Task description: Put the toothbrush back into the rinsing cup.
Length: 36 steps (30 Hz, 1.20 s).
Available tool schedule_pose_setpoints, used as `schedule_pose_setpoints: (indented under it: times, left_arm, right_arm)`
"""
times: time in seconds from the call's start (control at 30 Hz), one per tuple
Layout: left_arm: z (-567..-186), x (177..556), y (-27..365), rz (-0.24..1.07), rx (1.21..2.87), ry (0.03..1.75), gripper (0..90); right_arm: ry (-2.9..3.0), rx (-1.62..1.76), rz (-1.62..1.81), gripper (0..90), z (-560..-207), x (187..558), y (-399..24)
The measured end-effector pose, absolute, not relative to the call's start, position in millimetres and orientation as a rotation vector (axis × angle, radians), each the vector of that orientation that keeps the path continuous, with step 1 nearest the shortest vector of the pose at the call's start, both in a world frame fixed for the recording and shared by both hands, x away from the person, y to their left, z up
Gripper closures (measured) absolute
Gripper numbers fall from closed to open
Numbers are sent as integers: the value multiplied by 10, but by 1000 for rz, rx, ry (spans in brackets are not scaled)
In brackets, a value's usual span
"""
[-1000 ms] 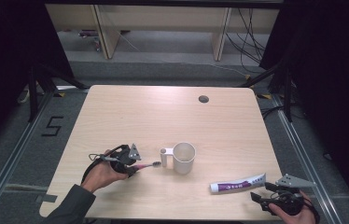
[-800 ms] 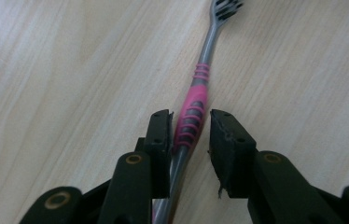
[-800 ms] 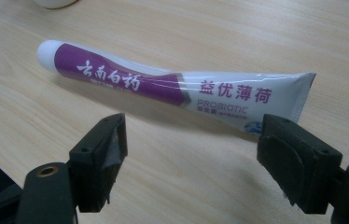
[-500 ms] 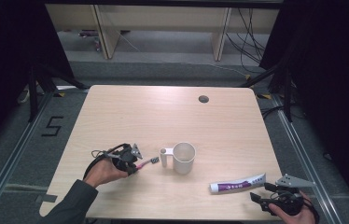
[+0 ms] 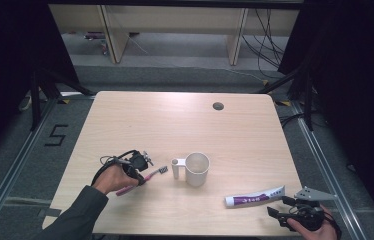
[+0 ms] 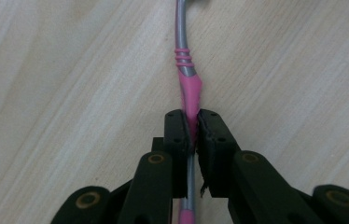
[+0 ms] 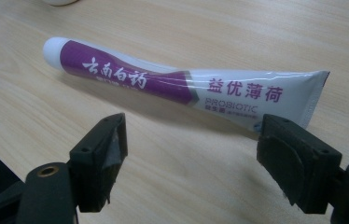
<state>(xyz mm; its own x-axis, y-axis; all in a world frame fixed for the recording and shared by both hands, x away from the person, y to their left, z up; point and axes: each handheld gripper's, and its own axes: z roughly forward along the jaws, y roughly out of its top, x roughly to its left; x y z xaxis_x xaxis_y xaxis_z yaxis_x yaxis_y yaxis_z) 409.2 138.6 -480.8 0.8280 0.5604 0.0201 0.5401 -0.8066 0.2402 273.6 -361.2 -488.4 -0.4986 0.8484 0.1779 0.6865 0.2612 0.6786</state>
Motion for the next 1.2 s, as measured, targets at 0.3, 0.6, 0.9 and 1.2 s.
schedule_pose_setpoints:
  times: [0.3,0.6,0.9,1.2]
  left_arm:
    - [-4793,4160,1282,83,2884,855,817]
    - [-4787,4179,1215,84,2946,827,823]
    - [-4715,4163,1307,120,2883,810,826]
    - [-4475,4115,1518,184,2681,811,826]
  right_arm:
    - [2335,1392,1060,248,-4893,2748,-3616]
    - [2324,1420,1055,248,-4883,2729,-3603]
    - [2328,1388,1061,248,-4885,2741,-3617]
    - [2320,1384,1061,249,-4885,2741,-3621]
